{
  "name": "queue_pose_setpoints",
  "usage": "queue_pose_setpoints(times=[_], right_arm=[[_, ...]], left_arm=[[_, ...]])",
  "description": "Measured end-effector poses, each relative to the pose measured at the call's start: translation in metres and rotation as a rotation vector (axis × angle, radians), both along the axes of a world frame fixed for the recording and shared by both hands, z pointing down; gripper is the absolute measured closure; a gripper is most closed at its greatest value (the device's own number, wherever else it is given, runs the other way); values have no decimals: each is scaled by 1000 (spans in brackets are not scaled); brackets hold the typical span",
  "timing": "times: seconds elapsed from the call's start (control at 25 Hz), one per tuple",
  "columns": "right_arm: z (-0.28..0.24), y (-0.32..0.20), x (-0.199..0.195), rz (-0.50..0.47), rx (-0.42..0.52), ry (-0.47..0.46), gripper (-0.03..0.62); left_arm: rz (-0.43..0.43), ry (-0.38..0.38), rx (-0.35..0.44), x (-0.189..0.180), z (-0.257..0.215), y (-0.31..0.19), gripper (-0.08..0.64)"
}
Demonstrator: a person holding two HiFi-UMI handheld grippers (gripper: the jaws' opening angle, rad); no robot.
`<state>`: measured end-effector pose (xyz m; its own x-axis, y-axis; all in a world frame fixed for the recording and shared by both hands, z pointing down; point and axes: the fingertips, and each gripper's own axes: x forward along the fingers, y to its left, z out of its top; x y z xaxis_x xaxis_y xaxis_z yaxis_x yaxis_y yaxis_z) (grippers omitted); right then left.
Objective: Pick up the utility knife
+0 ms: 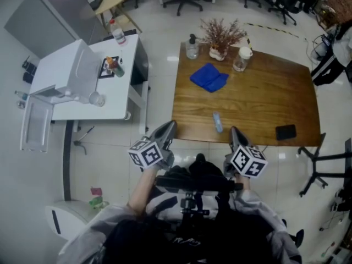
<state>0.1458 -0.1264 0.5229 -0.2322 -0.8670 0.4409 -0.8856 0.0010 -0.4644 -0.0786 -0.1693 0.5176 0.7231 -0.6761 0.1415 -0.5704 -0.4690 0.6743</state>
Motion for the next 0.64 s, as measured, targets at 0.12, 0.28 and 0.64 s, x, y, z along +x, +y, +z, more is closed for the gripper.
queue_pose_setpoints(times=[0.12, 0.28, 0.64], right_arm=[[-2, 0, 1, 2, 1, 3, 580], [-1, 1, 3, 1, -2, 8, 578], [0, 0, 5, -4, -10, 15, 578]], left_arm=[[3, -1, -2, 1, 0, -1, 554], [5, 0, -4, 4, 1, -2, 554], [6, -3, -13, 6, 2, -2, 554]])
